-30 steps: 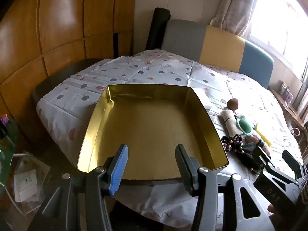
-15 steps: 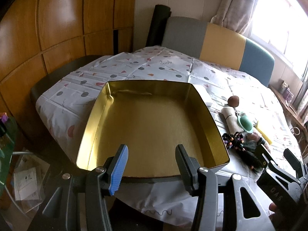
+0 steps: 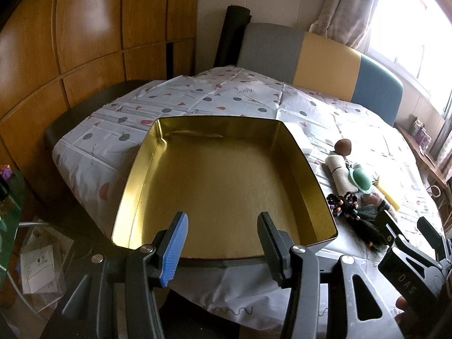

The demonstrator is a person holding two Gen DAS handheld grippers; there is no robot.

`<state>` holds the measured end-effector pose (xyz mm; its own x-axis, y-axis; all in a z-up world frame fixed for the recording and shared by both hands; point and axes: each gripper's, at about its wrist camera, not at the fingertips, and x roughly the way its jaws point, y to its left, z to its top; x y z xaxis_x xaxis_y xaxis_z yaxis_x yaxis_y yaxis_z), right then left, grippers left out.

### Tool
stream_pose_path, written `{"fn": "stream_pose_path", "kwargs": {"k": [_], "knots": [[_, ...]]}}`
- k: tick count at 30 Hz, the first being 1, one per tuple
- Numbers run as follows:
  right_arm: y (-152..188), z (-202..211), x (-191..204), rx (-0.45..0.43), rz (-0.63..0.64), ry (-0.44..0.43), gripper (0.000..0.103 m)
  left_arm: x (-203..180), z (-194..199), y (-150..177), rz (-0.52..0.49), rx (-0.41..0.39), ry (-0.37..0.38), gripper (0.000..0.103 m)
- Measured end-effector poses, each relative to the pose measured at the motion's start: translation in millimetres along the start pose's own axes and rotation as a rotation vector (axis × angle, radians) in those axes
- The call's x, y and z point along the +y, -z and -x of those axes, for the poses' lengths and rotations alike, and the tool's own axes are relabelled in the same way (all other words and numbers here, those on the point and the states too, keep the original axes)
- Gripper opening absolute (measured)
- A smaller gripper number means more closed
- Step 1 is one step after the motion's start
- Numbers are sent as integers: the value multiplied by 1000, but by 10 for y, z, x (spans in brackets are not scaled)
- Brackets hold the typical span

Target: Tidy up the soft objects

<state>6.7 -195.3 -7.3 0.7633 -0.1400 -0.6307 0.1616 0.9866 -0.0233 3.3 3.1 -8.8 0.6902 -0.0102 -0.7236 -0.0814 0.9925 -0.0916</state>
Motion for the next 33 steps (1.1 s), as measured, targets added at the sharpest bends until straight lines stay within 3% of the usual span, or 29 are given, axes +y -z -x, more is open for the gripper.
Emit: {"fn": "stream_pose_path", "kwargs": {"k": [33], "knots": [[-12,12,-30,-3,-5,-5,103,-39,-18,24,-8,25,5,52]]}}
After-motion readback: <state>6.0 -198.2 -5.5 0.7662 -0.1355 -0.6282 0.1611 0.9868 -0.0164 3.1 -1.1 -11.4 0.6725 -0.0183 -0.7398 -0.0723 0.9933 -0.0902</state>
